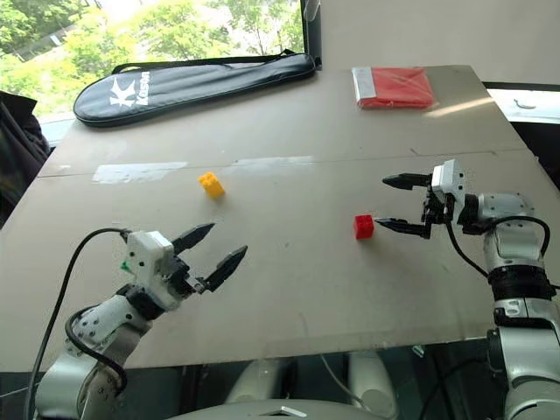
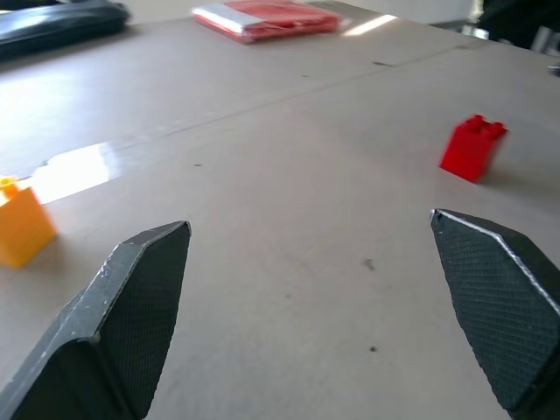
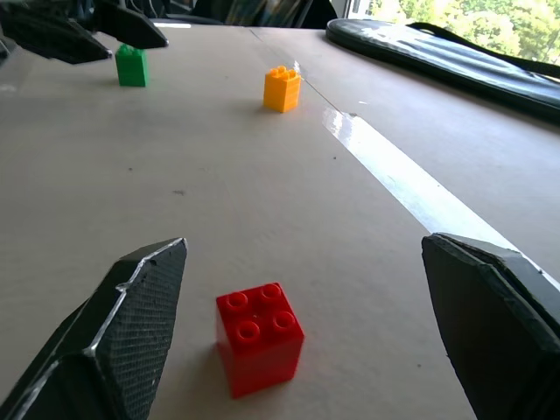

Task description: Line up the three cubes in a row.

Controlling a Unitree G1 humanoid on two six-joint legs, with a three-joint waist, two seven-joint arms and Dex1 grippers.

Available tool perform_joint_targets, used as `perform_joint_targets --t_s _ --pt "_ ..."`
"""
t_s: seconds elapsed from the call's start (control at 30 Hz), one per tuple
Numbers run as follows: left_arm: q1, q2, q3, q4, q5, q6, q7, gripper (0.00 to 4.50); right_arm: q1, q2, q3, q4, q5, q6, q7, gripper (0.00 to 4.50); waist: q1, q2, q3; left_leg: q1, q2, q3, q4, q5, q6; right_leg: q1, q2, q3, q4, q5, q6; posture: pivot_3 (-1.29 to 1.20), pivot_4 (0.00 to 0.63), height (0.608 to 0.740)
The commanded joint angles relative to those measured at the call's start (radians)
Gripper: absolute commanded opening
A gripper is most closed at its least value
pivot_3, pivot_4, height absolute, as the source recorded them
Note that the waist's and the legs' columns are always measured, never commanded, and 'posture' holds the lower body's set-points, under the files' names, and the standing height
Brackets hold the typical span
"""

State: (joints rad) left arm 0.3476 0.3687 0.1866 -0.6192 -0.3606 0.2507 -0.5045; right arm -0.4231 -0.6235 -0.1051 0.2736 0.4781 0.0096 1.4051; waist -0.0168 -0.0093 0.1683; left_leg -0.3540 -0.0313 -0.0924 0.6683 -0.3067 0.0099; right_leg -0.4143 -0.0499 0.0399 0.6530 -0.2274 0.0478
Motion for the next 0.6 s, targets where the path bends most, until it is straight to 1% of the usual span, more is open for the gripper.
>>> perform_joint_targets --t_s 0.03,0.1,0.17,0.23,0.3,0.4,0.5,0.6 --pt "0.094 -0.073 0.018 -0.058 0.095 -0.104 0.105 4.5 0.182 0.009 -0.079 -0.244 0.119 0.077 -0.064 4.42 0.009 0.0 -0.001 -0.001 0.0 -0.001 0.0 0.0 0.0 0.0 0.0 -0.001 -0.001 0.0 0.0 0.0 0.15 0.722" --pt "0.133 -0.102 0.03 -0.068 0.097 -0.13 0.123 4.5 0.274 -0.002 -0.097 -0.308 0.134 0.085 -0.069 4.42 0.015 0.0 -0.001 -0.002 0.0 -0.001 0.0 -0.001 0.001 0.0 0.0 -0.002 -0.003 0.0 0.0 0.0 0.15 0.722" --pt "0.176 -0.118 0.057 -0.073 0.096 -0.157 0.134 4.5 0.365 -0.016 -0.117 -0.339 0.136 0.058 -0.044 4.42 0.017 0.0 -0.001 -0.003 0.0 -0.001 0.001 -0.001 0.001 0.0 0.0 -0.002 -0.005 0.0 0.0 0.0 0.15 0.722" --pt "0.224 -0.129 0.107 -0.063 0.072 -0.185 0.131 4.5 0.426 -0.021 -0.144 -0.346 0.149 0.03 -0.016 4.42 0.017 0.0 -0.001 -0.003 0.0 0.0 0.002 -0.001 0.001 0.001 0.001 -0.004 -0.005 0.0 0.0 0.0 0.15 0.722" --pt "0.256 -0.131 0.147 -0.042 0.053 -0.215 0.116 4.5 0.453 -0.023 -0.157 -0.348 0.157 0.01 0.004 4.42 0.011 0.0 -0.001 -0.001 0.0 0.001 0.002 -0.001 0.001 0.002 0.001 -0.005 -0.005 0.0 0.0 0.0 0.15 0.722" --pt "0.285 -0.121 0.197 0.037 0.073 -0.267 0.104 4.5 0.47 -0.029 -0.163 -0.335 0.155 -0.025 0.04 4.42 0.003 0.0 -0.001 0.0 0.001 0.003 0.002 -0.001 0.001 0.003 0.003 -0.004 -0.005 -0.001 0.001 0.0 0.15 0.722" --pt "0.25 -0.119 0.226 0.12 0.071 -0.291 0.116 4.5 0.459 -0.048 -0.148 -0.307 0.157 -0.085 0.144 4.42 0.005 0.0 -0.001 0.0 0.001 0.003 0.002 -0.001 0.001 0.003 0.007 -0.005 -0.005 -0.001 0.001 0.0 0.15 0.722" --pt "0.217 -0.107 0.225 0.158 0.081 -0.316 0.106 4.5 0.435 -0.04 -0.147 -0.304 0.194 -0.062 0.159 4.42 0.006 -0.001 -0.001 0.0 0.001 0.003 0.002 -0.001 0.001 0.004 0.007 -0.006 -0.005 0.0 0.001 0.0 0.15 0.722"
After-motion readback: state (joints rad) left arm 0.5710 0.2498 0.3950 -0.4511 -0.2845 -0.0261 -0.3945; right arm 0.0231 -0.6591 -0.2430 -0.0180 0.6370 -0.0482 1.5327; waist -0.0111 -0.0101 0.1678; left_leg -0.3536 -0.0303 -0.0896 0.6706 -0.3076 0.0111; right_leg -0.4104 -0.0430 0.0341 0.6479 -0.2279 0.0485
